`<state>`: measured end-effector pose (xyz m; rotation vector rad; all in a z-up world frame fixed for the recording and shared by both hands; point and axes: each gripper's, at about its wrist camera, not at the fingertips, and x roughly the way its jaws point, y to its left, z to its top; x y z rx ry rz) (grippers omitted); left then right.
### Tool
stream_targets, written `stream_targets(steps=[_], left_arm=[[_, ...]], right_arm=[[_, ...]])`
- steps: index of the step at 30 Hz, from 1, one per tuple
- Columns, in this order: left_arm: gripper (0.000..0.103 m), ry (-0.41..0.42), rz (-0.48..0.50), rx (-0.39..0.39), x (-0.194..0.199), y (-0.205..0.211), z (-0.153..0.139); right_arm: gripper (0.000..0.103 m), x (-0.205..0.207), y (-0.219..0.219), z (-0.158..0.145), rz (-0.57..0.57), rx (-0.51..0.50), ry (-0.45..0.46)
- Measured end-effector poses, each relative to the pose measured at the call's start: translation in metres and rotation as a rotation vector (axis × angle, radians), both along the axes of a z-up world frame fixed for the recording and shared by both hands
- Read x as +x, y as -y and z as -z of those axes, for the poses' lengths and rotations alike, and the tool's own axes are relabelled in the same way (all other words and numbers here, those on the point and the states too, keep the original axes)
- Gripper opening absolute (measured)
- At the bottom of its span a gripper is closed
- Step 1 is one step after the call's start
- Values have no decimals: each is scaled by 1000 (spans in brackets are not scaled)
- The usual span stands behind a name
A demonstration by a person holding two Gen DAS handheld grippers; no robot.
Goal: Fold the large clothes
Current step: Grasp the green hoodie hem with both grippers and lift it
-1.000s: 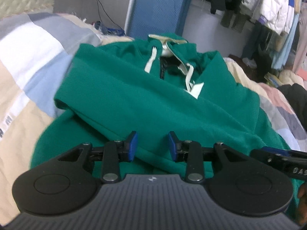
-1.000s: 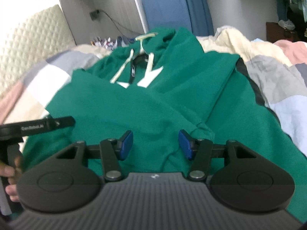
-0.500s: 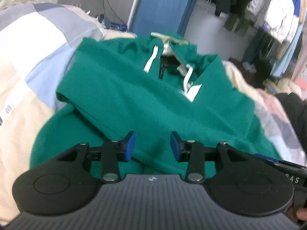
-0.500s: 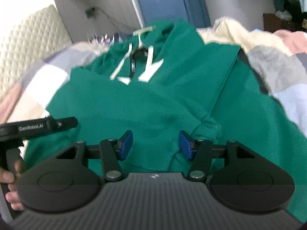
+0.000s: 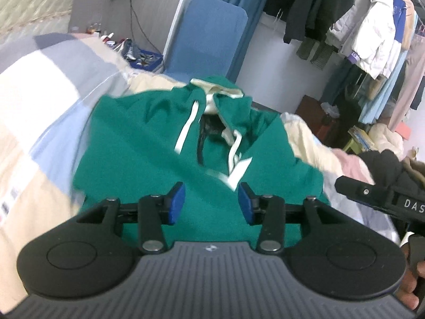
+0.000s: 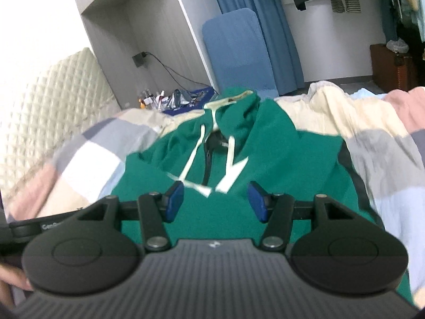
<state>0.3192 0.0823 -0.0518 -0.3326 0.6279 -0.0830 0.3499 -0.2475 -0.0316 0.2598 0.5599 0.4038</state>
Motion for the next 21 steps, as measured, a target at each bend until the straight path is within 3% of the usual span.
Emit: stream_targets(steps=[2,3,4,7,8,14,18,21], left_arm=[[55,-1,1,-17,28,-3,-10],[64,6,9,-45,48,-7,-13],[67,19,27,-101,66,-13,-14],[68,20,50,-302,135,-36,-7],[69,18,66,-331,158,-40,-4],[71,10,46,-323,287,-62,31],[71,-17,15,-378,354,-77,65],[71,-3,-2,-418,386,-81,81]], right_arm=[[56,28,0,-9,-10,30,-17],[56,43,-1,-13,-7,47,-21],[56,63,-2,-18,-4,63,-21],[72,117,-12,-22,15,76,-8],[72,140,-15,-21,16,71,-2],[74,272,-37,-1,39,111,-4],[74,349,-45,26,106,142,-35],[75,394,-49,56,127,192,-109]])
